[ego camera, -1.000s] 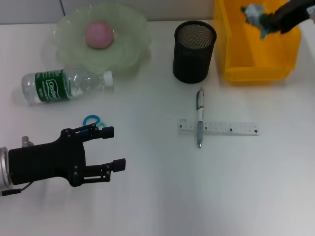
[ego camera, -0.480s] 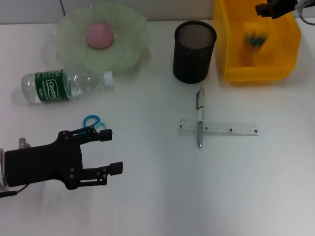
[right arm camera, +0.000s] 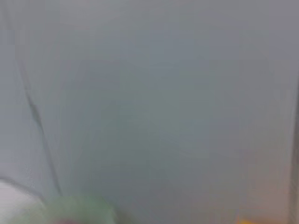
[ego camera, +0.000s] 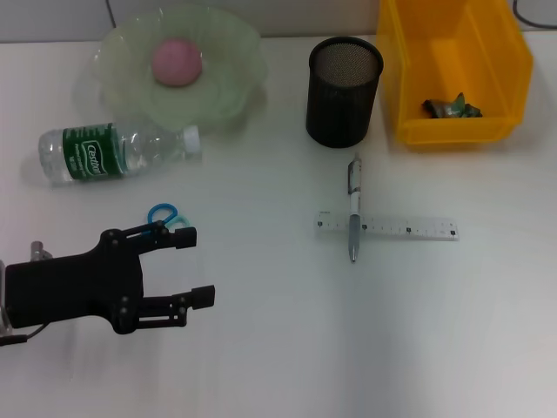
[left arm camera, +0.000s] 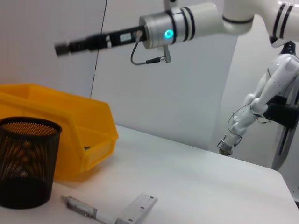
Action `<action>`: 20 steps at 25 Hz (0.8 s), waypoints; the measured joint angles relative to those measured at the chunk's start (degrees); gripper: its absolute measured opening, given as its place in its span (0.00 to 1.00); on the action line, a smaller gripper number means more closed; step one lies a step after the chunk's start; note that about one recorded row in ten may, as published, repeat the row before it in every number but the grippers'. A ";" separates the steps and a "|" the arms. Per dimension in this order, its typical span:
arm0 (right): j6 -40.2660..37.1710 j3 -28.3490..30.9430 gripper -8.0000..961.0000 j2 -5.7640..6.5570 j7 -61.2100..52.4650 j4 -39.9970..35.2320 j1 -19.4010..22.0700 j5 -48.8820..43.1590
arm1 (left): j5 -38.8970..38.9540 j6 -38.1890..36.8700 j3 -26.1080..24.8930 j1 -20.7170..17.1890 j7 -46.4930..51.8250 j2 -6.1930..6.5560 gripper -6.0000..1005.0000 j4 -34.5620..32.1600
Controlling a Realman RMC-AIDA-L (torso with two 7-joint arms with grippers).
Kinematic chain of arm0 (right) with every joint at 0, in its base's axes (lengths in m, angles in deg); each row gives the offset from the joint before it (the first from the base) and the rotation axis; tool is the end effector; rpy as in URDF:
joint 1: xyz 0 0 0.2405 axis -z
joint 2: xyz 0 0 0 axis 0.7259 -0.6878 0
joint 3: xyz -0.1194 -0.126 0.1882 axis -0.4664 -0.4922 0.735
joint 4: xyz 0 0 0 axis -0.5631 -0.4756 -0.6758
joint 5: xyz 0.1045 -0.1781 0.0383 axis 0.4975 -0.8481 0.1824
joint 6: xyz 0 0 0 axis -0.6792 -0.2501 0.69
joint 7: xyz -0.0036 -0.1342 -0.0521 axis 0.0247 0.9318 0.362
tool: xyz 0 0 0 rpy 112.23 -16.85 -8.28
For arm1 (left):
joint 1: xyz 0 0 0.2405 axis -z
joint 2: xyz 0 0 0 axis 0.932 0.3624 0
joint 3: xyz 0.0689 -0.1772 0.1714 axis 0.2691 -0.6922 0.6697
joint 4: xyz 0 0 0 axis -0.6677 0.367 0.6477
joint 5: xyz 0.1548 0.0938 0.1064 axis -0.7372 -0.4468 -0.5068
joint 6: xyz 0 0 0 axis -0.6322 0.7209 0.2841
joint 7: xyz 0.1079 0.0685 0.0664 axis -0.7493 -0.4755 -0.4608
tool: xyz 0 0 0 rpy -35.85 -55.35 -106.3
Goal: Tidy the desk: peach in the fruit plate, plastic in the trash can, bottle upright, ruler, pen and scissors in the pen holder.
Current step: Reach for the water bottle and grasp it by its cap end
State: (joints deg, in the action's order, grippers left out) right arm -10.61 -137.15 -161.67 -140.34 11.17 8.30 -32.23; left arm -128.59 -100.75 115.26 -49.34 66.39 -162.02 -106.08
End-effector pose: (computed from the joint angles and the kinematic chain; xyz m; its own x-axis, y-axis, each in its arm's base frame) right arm 0.1852 0.4505 0.0719 0.7653 -0.3446 -0.5437 -0.6332 -0.5545 -0.5399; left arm -0.2986 0.2556 -0.0021 0.7807 0.2555 0.5703 0.3492 -0.9352 -0.0590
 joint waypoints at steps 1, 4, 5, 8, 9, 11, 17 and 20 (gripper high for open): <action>-1.58 0.26 0.65 0.08 8.84 1.66 2.42 12.99 | -0.03 0.00 -0.06 0.28 0.00 0.14 0.84 -0.19; -5.23 0.34 0.78 0.28 17.00 4.05 4.73 24.44 | -0.02 0.00 -0.09 0.59 0.00 0.34 0.84 -0.23; -8.56 0.37 0.83 0.68 21.04 5.99 5.69 29.84 | -0.02 0.00 -0.10 0.65 0.00 0.37 0.84 -0.23; -20.99 0.39 0.84 2.57 30.89 13.52 7.28 39.80 | 0.07 0.06 -0.13 1.10 0.00 0.70 0.84 -0.30; -25.02 0.37 0.84 3.21 33.20 16.06 7.44 41.06 | 0.13 0.07 -0.15 1.18 0.00 0.81 0.84 -0.36; -34.36 0.01 0.85 5.67 41.58 25.29 7.53 39.50 | 0.21 0.21 -0.56 1.91 0.19 1.27 0.84 -0.50; -38.06 0.00 0.85 6.47 51.96 33.66 9.09 30.71 | 0.02 0.61 -1.48 3.70 1.67 2.33 0.83 -0.80; -37.45 -0.07 0.85 5.01 55.80 32.89 11.73 26.52 | -0.12 1.14 -1.56 4.29 3.33 2.78 0.83 -1.98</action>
State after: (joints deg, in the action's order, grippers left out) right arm -48.07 -137.22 -156.66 -84.54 44.06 20.03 -5.71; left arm -128.71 -99.60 113.70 -45.05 69.72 -159.24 -108.06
